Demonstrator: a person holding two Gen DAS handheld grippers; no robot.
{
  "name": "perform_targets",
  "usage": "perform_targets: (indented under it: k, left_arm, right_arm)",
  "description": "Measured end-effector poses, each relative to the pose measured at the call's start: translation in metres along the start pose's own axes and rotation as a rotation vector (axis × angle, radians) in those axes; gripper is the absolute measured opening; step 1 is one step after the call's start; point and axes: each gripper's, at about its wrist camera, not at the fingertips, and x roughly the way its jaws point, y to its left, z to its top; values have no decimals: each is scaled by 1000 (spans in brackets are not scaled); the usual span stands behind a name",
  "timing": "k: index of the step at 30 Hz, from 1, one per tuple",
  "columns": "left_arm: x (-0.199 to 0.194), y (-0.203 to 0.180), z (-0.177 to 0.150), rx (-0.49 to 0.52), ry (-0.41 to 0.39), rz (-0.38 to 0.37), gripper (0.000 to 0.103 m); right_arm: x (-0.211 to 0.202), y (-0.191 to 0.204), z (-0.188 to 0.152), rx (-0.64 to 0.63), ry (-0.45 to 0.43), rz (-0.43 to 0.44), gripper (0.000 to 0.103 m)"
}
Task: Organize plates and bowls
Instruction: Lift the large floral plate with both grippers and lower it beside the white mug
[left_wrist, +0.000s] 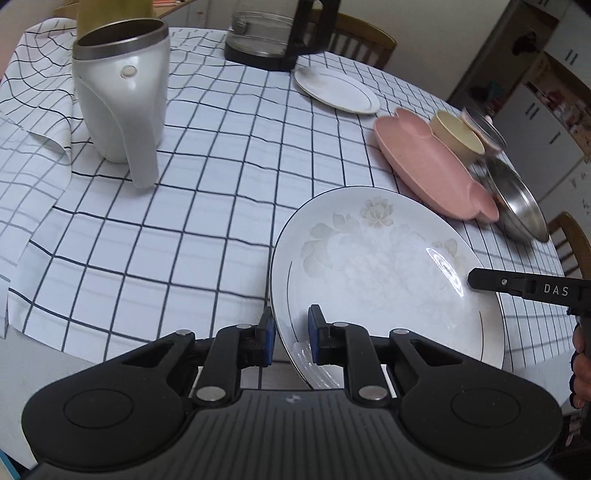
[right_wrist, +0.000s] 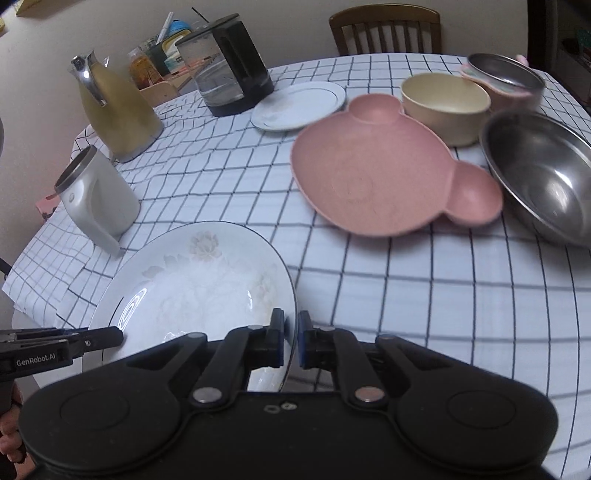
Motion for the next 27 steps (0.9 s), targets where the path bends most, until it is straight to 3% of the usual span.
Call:
perform_targets:
  k: [13,25,27]
  left_arm:
    - [7,3,-18,35,47,22,17]
    - [9,8,-16,19,66,15,18]
    - [8,5,-15,41,56,36,18]
  right_arm:
    - [2,2,-48,53,24,-32,9]
    - [1,5,-51,59,18,-47,9]
    - [0,5,-50,58,17,-53,14]
